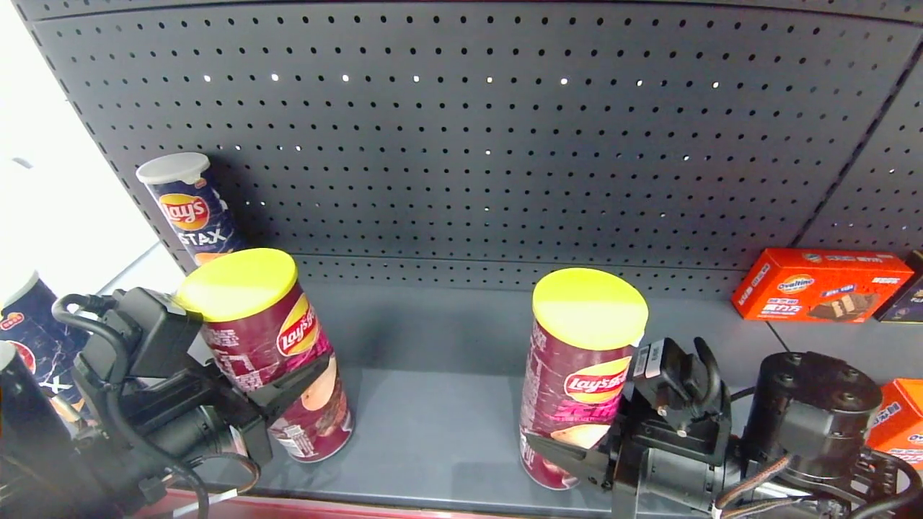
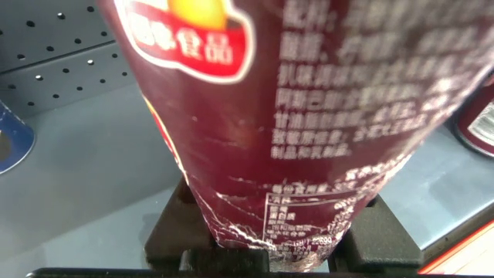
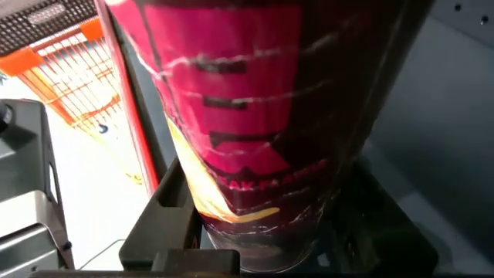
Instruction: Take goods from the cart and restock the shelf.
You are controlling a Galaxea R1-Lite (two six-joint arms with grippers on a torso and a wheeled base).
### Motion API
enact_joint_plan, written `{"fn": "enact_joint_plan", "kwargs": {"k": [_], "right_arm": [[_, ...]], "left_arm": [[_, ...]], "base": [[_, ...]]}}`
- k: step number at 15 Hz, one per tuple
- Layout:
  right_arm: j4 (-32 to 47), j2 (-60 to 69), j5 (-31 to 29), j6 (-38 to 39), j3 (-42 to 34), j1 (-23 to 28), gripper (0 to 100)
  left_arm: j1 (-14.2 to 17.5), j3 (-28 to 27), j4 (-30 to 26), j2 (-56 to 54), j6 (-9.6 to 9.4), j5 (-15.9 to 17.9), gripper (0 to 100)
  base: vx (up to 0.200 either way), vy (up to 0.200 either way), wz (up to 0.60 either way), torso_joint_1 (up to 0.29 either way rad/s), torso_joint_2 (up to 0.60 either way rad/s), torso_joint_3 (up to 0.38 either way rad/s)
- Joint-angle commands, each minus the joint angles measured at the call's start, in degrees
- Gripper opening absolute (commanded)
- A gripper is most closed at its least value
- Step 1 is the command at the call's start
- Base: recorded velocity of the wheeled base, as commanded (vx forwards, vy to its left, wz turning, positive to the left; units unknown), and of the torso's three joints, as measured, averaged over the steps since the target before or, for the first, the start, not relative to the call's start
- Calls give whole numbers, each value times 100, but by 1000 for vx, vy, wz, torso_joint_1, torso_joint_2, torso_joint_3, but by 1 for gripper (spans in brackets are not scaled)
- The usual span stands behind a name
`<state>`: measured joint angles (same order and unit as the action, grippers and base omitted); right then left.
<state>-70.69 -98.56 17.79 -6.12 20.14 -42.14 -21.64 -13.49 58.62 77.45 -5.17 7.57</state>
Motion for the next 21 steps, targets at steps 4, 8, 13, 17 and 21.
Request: {"fn": "enact_joint_plan", "kwargs": {"k": [4,8,13,17,21], "right_arm": [[-41,-84,6,-3,8,31,0],[-50,-163,6,-47,16,13,100],[-50,-76,6,-47,-19,31,100],[-103,276,6,-47,-388,39,100],[-111,821,32,-47,-880,83,100]], "left_arm": [[2,-4,9,-2,-2,-1,0],[-16,-4,9,-2,-2,-1,0],[-7,5,9,7,-2,-1,0],[-16,5,9,-2,-10,-1,0],[-16,5,9,-2,-2,-1,0]], "base": [[0,0,0,0,0,0],[0,0,0,0,0,0],[0,0,0,0,0,0],[0,0,0,0,0,0],[0,0,0,0,0,0]]}}
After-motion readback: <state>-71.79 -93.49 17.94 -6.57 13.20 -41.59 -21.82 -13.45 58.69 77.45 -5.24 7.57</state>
